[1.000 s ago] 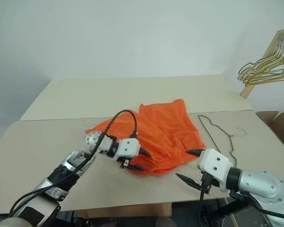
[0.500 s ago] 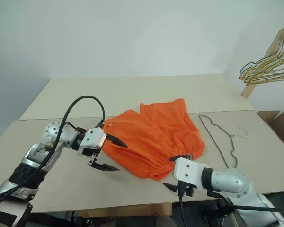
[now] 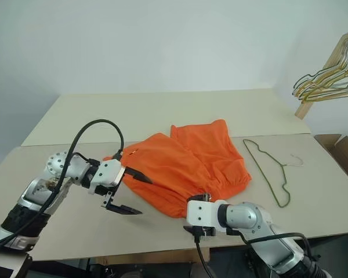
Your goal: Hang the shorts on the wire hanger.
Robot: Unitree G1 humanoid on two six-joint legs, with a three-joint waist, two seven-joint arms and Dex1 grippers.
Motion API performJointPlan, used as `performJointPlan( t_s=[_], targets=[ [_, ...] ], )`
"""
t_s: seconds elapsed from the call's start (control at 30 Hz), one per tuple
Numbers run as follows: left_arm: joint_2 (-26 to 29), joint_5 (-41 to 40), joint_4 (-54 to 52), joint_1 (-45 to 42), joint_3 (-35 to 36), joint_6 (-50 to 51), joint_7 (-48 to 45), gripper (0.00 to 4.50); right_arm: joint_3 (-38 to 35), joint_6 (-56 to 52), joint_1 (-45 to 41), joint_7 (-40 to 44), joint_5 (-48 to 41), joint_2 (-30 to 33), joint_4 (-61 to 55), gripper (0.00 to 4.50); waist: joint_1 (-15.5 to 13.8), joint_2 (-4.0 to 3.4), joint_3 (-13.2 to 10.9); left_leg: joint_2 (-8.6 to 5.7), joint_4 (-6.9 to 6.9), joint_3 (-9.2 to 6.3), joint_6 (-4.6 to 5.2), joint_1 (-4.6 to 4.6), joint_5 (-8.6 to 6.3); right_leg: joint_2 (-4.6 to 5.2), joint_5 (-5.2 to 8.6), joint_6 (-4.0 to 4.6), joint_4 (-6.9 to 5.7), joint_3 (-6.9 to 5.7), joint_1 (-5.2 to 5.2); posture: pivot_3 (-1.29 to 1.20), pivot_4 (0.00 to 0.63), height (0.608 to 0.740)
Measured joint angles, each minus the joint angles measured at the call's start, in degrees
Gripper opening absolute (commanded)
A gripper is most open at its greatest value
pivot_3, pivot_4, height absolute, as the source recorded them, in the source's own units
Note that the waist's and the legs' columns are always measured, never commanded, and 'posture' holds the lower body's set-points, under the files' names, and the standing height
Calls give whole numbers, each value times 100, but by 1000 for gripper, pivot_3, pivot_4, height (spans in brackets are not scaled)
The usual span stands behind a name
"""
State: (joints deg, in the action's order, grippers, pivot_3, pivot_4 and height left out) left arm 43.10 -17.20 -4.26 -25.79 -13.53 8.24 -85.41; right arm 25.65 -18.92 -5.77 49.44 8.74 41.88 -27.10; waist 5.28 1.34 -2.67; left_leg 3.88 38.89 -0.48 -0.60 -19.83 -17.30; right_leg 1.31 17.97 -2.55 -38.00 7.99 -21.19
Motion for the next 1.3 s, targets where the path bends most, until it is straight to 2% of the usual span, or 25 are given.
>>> performJointPlan(
  t_s=[0.33, 0.5, 0.67, 0.83, 1.07, 1.17, 1.3],
  targets=[
    [178, -15, -247, 318, 106, 49, 174, 4500, -6, 3, -123, 6, 166, -21, 225, 37, -127, 0, 0, 0, 0, 0, 0, 1, 0, 0, 0, 0, 1, 0, -1, -24, 45, 740],
    [177, 180, -106, 334, 106, -79, 360, 4500, -172, 180, -26, 13, 164, 115, 242, 10, -183, 0, 0, -1, -1, 0, 0, -1, 0, 1, 0, 0, 3, -2, -2, -38, 42, 740],
    [132, 868, 621, 257, 54, -652, 822, 4500, -714, 1169, 501, 0, 102, 662, 361, 10, -206, 0, 0, -1, -1, 1, 0, -4, 0, 2, 0, 0, 7, -3, -5, -59, 38, 740],
    [131, 1806, 1844, -159, -149, -1670, 1315, 4500, -1344, 1905, 1054, 108, -268, 994, 405, 10, -173, 1, -1, -2, 0, 1, 0, -3, 0, 1, 0, 1, 4, -3, -4, -85, 28, 740],
    [78, 2962, 3393, -968, -674, -3454, 2012, 4500, -1591, 2154, 1235, 228, -341, 1091, 404, 10, -113, 0, 6, -2, 1, 2, 0, 1, 0, 2, -1, 1, 1, -2, 1, -109, 16, 740],
    [31, 3297, 3872, -1253, -811, -3890, 2291, 4500, -1616, 2171, 1296, 234, -340, 1091, 399, 10, -110, -10, 19, -2, 0, 2, 0, 11, 0, 1, -1, 1, -1, -2, 8, -120, 12, 740],
    [-108, 3781, 4504, -1625, -1043, -4368, 2746, 3554, -1677, 2172, 1380, 231, -340, 1086, 382, 0, -110, -32, 40, -2, 0, 4, 0, 21, 0, 1, -1, 0, 0, -2, 18, -130, 10, 740]
  ],
)
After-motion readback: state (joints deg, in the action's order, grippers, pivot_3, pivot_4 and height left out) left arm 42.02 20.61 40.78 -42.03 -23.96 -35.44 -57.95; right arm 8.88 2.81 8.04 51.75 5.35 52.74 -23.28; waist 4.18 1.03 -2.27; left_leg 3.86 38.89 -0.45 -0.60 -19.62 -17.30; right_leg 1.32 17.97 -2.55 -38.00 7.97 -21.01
